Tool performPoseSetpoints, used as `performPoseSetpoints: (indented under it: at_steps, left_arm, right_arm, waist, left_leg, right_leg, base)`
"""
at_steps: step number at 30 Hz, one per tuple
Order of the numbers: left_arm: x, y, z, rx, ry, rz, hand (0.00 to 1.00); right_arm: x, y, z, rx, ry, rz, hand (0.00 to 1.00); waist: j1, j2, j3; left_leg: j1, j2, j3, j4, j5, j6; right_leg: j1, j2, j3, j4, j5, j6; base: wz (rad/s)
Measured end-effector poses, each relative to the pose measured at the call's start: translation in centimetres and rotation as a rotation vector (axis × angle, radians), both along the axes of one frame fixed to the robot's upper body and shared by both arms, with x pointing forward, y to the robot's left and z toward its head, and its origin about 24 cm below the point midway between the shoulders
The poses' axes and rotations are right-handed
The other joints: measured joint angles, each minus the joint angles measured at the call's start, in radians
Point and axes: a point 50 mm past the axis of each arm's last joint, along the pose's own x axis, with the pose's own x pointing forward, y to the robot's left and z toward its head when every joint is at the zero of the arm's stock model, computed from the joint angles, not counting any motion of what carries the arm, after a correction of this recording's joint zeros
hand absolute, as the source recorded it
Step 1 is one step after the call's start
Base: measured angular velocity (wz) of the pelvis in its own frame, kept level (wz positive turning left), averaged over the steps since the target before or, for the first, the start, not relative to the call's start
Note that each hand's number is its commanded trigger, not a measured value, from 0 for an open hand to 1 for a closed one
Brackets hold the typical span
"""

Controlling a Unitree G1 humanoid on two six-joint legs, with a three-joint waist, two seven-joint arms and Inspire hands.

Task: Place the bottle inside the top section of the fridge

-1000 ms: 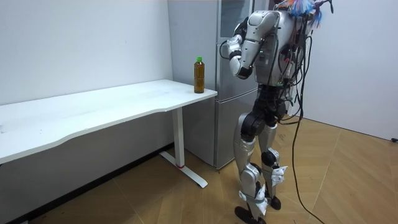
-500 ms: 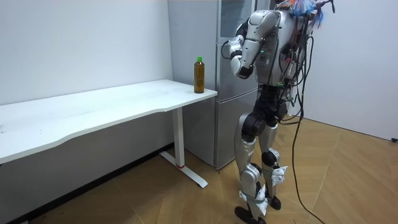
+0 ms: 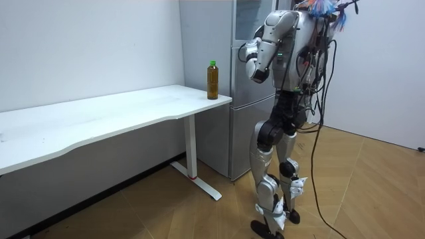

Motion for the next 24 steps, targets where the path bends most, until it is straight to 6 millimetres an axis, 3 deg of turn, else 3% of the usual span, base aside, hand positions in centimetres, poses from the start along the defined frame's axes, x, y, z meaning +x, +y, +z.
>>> performPoseSetpoints:
  at_steps: [7,13,24]
  left_arm:
    - [-0.19,-0.34,-0.06,-0.002,-0.001,-0.016,0.0]
    - [-0.21,-0.74,-0.27,-0.013,0.005,-0.029,0.0]
    - [-0.12,-1.06,-0.63,-0.025,0.011,-0.037,0.0]
  right_arm:
    - [0.18,-0.13,0.09,-0.004,-0.013,0.01,0.0]
    - [0.44,-0.06,0.17,-0.004,-0.025,0.021,0.0]
    - [0.58,-0.09,0.24,-0.01,-0.038,0.017,0.0]
  waist:
    - [-0.008,0.012,0.0039]
    - [-0.03,0.022,0.003]
    - [-0.038,0.027,0.0022]
  left_leg:
    - [0.004,0.0,0.005,-0.004,0.0,0.0]
    - [0.007,0.0,0.01,-0.012,0.001,0.001]
    - [0.002,0.002,0.03,-0.017,0.003,0.005]
  right_leg:
    - [-0.001,0.001,0.008,0.001,0.003,0.001]
    - [0.0,0.001,0.011,0.001,0.006,0.002]
    - [-0.014,0.0,0.018,0.002,0.016,0.004]
  base:
    - [-0.02]
    - [-0.01]
    - [-0.03]
